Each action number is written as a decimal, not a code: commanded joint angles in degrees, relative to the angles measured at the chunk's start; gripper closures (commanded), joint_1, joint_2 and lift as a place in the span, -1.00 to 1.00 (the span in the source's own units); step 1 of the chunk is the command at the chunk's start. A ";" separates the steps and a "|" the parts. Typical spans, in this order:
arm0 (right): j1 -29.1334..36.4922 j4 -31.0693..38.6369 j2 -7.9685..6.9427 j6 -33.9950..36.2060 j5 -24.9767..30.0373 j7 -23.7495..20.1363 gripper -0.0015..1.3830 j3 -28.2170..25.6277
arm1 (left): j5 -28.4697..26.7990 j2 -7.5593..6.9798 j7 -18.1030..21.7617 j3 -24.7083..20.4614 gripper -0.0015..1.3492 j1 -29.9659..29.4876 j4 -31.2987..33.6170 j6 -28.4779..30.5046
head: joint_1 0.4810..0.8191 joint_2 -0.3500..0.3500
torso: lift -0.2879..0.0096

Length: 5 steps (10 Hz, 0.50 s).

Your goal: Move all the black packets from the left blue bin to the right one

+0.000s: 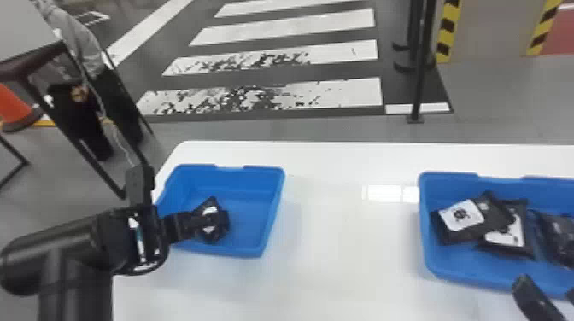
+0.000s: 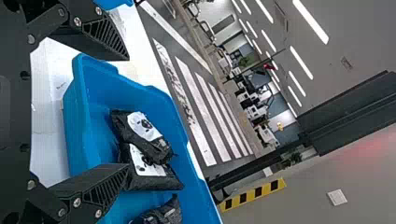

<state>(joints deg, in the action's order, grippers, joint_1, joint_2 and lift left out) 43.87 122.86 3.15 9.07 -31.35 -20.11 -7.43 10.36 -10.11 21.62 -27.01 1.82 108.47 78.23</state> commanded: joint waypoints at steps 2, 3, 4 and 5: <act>-0.14 -0.59 0.02 0.35 -0.53 -0.28 -0.66 0.00 | 1.07 0.00 -1.40 0.73 -0.78 3.81 -7.57 -3.28 | 0.27 0.72 | -0.03; -0.28 -0.73 0.02 0.49 -0.53 -0.28 -0.65 0.00 | 0.84 -0.09 -1.58 1.30 -0.69 5.36 -10.39 -4.40 | 0.27 0.71 | -0.03; -0.43 -0.87 0.02 0.78 -0.64 -0.37 -0.65 0.00 | 0.96 -0.79 -1.67 2.33 -0.06 7.04 -13.48 -4.68 | 0.27 0.70 | -0.03; -0.57 -1.29 0.02 0.92 -0.87 -0.45 -0.65 0.11 | 0.84 -0.88 -1.84 2.67 0.72 7.19 -14.18 -6.51 | 0.27 0.69 | -0.03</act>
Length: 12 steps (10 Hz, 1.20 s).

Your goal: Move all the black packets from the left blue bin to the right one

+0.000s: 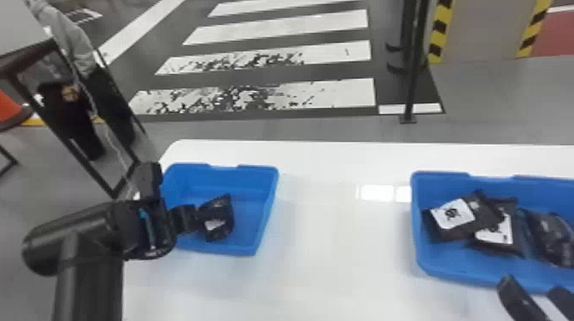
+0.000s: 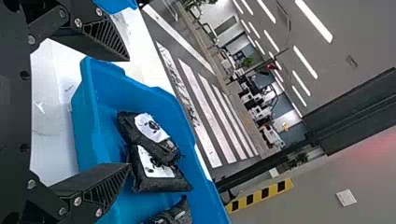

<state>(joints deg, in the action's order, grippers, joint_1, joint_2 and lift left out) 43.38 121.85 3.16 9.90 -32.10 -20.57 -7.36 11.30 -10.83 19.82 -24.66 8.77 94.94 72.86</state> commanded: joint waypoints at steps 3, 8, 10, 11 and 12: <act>-0.07 -0.42 0.00 0.36 -1.15 -0.26 -0.65 0.05 | 1.61 -0.16 0.75 1.12 0.78 -1.32 0.05 -6.91 | 0.27 0.69 | -0.03; -0.07 -0.28 0.00 0.64 -1.15 -0.43 -0.64 0.05 | 6.52 -0.60 4.88 1.24 0.78 -7.50 15.80 -7.19 | 0.27 0.59 | -0.03; -0.49 0.42 0.00 1.21 -1.15 -1.22 -0.64 0.17 | 9.26 -0.60 8.13 2.72 0.78 -9.75 20.72 -8.46 | 0.27 0.51 | -0.03; -1.47 0.42 0.00 1.49 -1.37 -2.54 -0.64 0.17 | 11.89 -0.69 9.63 4.67 0.78 -10.88 21.71 -9.59 | 0.27 0.44 | -0.03; -3.58 0.28 0.00 3.74 -2.17 -5.27 -0.64 0.28 | 14.06 -0.69 10.95 6.95 0.78 -12.43 23.68 -9.59 | 0.27 0.40 | -0.03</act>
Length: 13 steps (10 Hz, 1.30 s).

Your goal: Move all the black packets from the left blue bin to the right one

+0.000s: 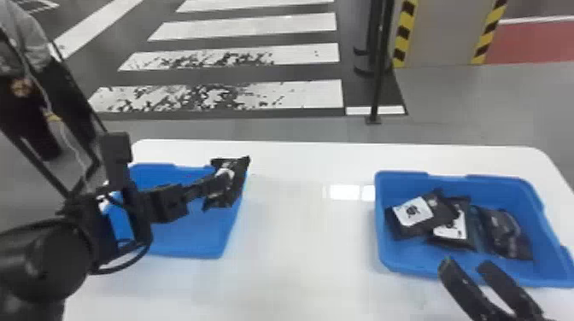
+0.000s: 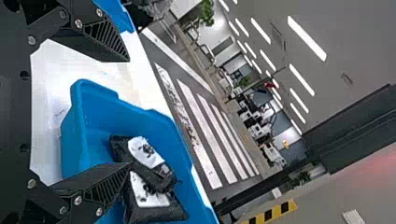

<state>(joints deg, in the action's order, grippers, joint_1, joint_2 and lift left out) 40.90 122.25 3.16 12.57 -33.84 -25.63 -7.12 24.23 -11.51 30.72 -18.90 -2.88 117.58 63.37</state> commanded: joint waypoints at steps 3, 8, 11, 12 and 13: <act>-7.30 -1.52 1.06 7.39 -2.96 -5.92 -0.64 1.40 | 7.76 0.88 2.50 6.79 0.78 -2.89 1.45 -2.48 | 0.27 0.15 | -0.03; -14.05 -2.51 3.25 12.46 -8.67 -6.45 -0.64 4.72 | 13.59 0.61 4.70 18.56 0.78 -3.45 1.45 -2.62 | 0.27 -0.12 | -0.03; -17.00 -3.91 4.04 13.30 -10.38 -6.36 -0.64 5.86 | 15.99 0.35 4.70 23.93 0.78 -2.60 1.45 -2.20 | 0.27 -0.30 | -0.03; -17.70 -4.76 4.13 13.86 -11.18 -6.27 -0.55 6.09 | 17.02 0.35 4.70 25.07 0.78 -2.60 1.45 -2.34 | 0.27 -0.36 | -0.03; -17.84 -5.04 4.04 13.72 -11.18 -5.92 -0.09 6.09 | 17.25 0.35 4.70 25.99 0.78 -2.46 1.45 -2.06 | 0.27 -0.38 | -0.03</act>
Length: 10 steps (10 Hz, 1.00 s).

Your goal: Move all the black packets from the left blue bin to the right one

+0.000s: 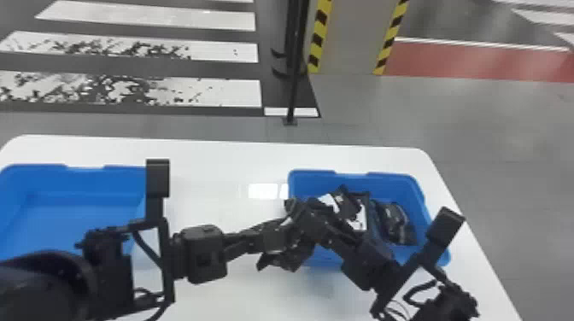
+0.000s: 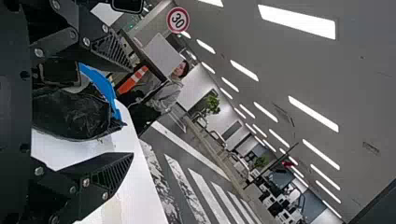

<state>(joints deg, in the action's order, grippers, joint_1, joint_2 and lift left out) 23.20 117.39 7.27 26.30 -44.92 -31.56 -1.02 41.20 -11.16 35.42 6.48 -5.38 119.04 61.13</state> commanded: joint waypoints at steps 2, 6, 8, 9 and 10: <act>0.14 -0.18 -0.41 -4.23 0.24 1.33 0.86 0.10 | 0.85 0.09 0.00 0.61 0.78 0.04 0.00 0.03 | 0.27 -0.45 | -0.03; 0.70 0.38 -0.50 -2.26 -0.33 0.98 0.84 0.22 | 0.73 0.26 -0.09 -0.19 0.78 0.47 0.00 -0.81 | 0.27 -0.48 | -0.03; -0.28 -0.33 -0.32 -2.82 -0.10 1.07 0.84 -0.24 | 2.90 0.44 -0.70 -0.42 0.43 -0.10 0.00 -1.23 | 0.27 -0.44 | -0.03; -1.41 -0.89 -0.15 -3.24 -0.10 1.15 0.84 -1.38 | 2.79 0.79 -0.79 -1.22 -0.34 -0.80 0.00 -1.09 | 0.27 -0.45 | -0.03; -2.53 -1.03 0.29 -3.24 0.36 1.24 0.84 -2.75 | 3.59 1.32 -0.79 -2.59 -0.92 -2.63 0.00 -2.64 | 0.27 -0.46 | -0.03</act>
<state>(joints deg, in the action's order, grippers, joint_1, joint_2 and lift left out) 21.31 116.51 7.35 23.12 -44.79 -30.35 -3.00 44.30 -10.17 34.63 4.72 -6.97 119.03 59.35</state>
